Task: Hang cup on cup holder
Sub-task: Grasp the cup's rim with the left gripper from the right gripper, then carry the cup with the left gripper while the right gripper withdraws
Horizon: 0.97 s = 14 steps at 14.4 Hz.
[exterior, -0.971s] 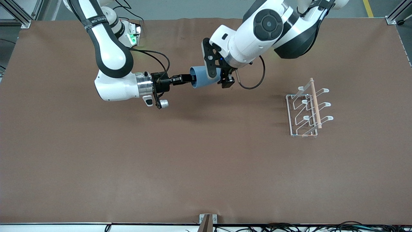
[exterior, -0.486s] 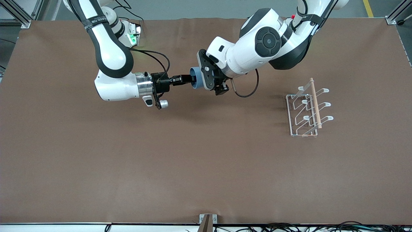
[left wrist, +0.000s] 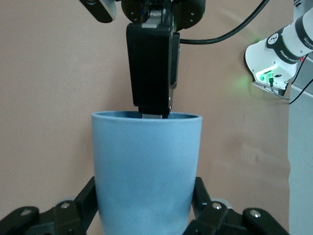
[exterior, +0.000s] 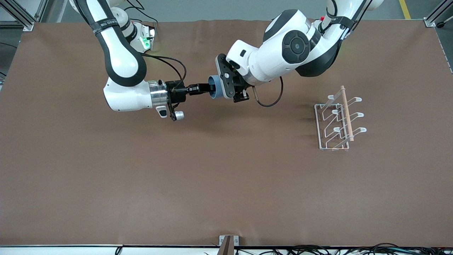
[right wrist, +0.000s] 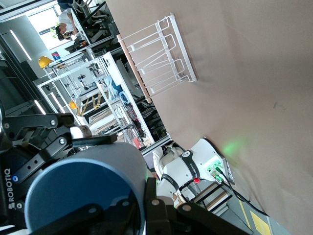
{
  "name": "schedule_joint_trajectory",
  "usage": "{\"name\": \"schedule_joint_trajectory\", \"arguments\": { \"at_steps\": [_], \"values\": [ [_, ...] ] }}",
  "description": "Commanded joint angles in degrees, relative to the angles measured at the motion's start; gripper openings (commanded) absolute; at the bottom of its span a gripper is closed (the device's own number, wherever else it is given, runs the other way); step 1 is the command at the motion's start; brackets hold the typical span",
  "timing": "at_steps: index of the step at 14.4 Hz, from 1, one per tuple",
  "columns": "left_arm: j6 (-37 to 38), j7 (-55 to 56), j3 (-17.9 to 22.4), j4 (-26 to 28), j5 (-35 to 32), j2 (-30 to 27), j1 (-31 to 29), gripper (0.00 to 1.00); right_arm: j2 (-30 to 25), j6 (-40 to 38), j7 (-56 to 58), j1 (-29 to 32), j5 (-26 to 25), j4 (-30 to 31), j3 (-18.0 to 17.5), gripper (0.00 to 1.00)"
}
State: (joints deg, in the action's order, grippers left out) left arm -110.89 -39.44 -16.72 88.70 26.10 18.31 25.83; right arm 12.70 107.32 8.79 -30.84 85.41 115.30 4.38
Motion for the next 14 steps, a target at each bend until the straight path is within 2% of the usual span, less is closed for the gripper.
{"name": "schedule_joint_trajectory", "arguments": {
  "at_steps": [1, 3, 4, 6, 11, 14],
  "values": [
    [-0.8, -1.2, 0.0, -0.5, -1.8, 0.8, 0.1, 0.34, -1.1, -0.8, 0.7, -0.8, 1.5, 0.8, 0.0, 0.0],
    [0.0, -1.4, 0.1, -0.5, -2.3, 0.7, 0.2, 0.34, -1.1, -0.8, 0.5, -0.8, 1.5, 0.7, 0.0, 0.02],
    [0.4, -1.4, 0.1, -0.5, -2.3, 0.7, 0.1, 0.32, -1.1, -0.9, 0.1, -0.8, 1.5, 0.6, 0.0, 0.15],
    [0.8, -1.4, 0.1, -0.5, -3.1, 0.6, -0.2, 0.31, -1.1, -1.1, 0.1, -0.7, 1.5, 0.7, 0.1, 1.0],
    [3.6, -1.5, 0.3, -0.8, -5.1, 0.1, -0.7, 0.29, -1.3, -1.4, 0.0, -0.3, 1.4, 0.7, 0.1, 1.0],
    [11.5, -1.6, 0.6, -2.1, -16.4, -1.2, -0.8, 0.16, -1.5, -1.3, -0.1, 0.9, 0.6, 0.6, 0.4, 1.0]
  ]
}}
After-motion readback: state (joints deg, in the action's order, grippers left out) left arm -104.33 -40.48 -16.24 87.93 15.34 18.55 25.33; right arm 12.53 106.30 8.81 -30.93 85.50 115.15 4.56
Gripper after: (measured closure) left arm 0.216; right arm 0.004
